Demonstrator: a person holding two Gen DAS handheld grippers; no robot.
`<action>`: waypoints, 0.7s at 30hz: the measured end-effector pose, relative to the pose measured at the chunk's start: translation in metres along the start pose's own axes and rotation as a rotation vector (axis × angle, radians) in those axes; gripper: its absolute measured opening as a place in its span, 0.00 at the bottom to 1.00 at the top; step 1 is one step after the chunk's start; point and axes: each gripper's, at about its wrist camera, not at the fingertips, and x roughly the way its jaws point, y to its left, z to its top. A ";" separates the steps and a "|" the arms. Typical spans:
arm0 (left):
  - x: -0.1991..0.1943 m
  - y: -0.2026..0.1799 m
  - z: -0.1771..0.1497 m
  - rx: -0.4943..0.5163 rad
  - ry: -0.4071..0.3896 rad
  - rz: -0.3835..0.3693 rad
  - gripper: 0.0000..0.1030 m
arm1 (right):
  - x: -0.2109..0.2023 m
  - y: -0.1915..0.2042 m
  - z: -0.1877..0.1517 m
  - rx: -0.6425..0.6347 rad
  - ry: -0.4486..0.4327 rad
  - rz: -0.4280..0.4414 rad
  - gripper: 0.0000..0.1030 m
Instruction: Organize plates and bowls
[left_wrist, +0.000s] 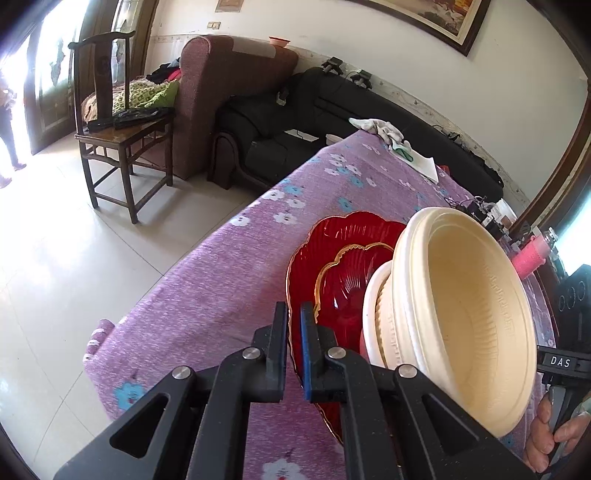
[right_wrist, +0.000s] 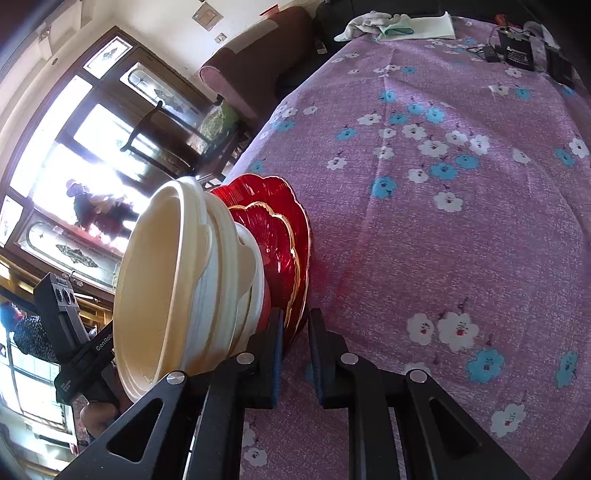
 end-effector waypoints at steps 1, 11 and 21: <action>0.002 -0.006 -0.001 0.006 0.005 -0.005 0.05 | -0.004 -0.003 -0.001 0.004 -0.006 -0.004 0.15; 0.035 -0.104 -0.005 0.126 0.064 -0.060 0.05 | -0.074 -0.065 -0.017 0.096 -0.107 -0.050 0.16; 0.072 -0.229 -0.021 0.290 0.128 -0.122 0.06 | -0.168 -0.156 -0.042 0.277 -0.269 -0.129 0.15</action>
